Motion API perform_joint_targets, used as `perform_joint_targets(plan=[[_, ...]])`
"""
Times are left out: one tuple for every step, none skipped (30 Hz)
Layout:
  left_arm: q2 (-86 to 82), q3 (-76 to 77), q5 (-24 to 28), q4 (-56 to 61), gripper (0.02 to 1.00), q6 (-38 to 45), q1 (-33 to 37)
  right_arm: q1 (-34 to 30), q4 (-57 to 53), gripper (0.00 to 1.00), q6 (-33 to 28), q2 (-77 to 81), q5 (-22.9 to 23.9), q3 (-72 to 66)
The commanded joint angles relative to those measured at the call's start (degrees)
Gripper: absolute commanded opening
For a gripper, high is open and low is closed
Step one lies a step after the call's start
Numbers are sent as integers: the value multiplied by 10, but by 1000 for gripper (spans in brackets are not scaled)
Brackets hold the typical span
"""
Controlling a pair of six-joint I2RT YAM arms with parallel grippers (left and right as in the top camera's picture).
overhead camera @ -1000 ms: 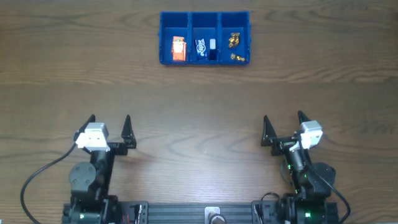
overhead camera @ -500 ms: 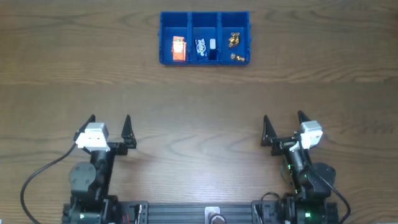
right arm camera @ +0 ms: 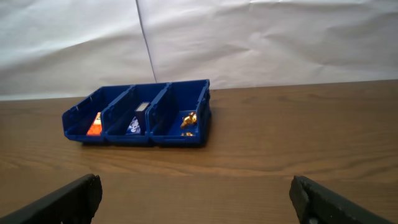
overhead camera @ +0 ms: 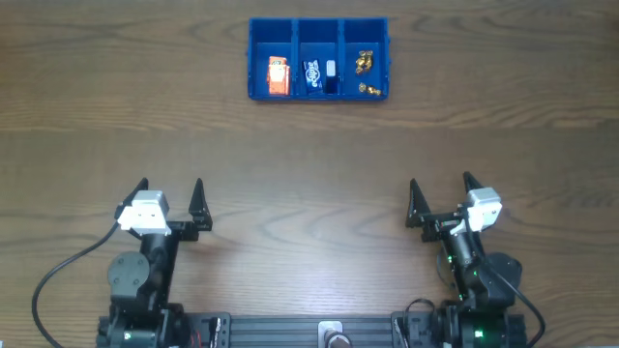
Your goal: Sort Candies Into Trays
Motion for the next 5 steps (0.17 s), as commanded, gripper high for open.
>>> perform_joint_targets(plan=[[-3,-9,-3,-24,996,4,3,-2,0,1000,-5,-5,-3,-2],[-3,-9,-3,-24,998,4,3,-2,0,1000,-5,-5,-3,-2],[-3,-9,-3,-24,998,4,3,-2,0,1000,-5,-5,-3,-2],[-3,-9,-3,-24,996,4,3,-2,0,1000,-5,-5,-3,-2],[-3,-9,-3,-24,998,4,3,-2,0,1000,-5,-5,-3,-2]])
